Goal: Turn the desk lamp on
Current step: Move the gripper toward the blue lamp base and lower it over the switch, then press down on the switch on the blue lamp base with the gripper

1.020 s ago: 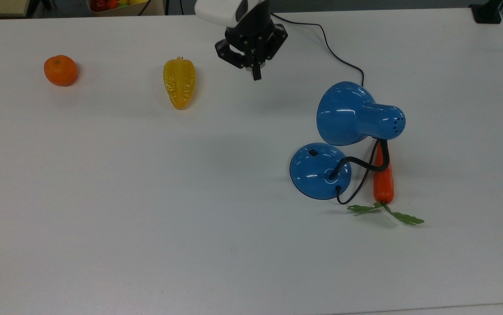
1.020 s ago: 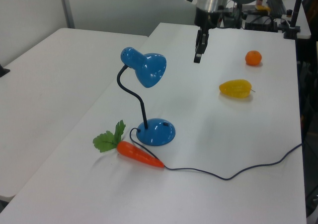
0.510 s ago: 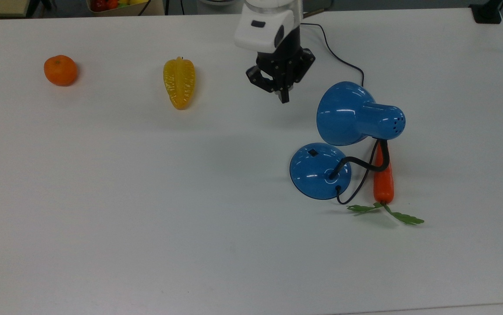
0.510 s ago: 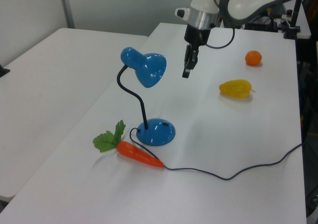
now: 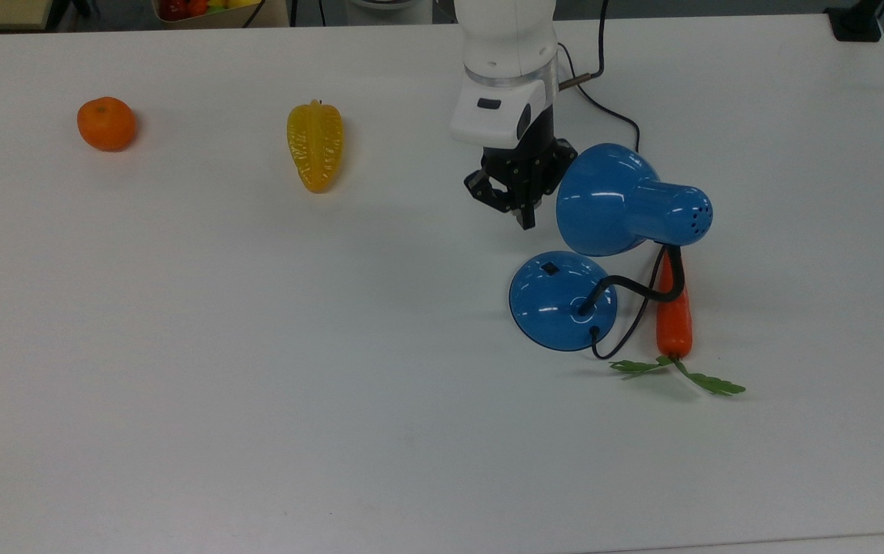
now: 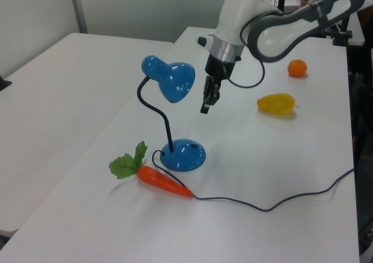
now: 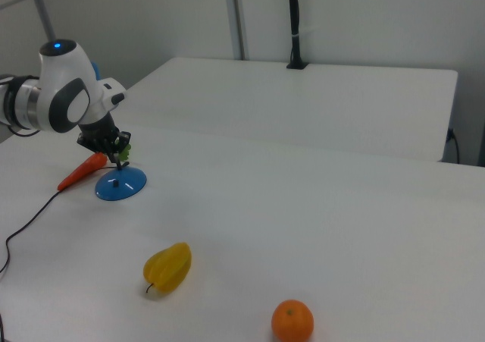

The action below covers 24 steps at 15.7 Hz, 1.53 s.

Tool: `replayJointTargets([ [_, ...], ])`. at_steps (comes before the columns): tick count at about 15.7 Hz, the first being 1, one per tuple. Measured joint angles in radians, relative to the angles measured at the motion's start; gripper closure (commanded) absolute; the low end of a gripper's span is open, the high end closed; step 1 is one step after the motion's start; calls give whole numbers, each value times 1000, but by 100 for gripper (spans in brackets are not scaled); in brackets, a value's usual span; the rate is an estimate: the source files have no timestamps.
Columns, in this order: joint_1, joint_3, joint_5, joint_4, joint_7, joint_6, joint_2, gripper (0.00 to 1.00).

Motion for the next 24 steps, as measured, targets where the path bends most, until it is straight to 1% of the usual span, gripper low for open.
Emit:
replayJointTargets([
  [6,24,4,0,-17,-4,159,80,100],
  [13,32,24,-2,-17,-6,215,121,100],
  [17,32,27,-26,-17,-6,216,138,100],
  [24,32,27,-46,-17,-7,231,163,100],
])
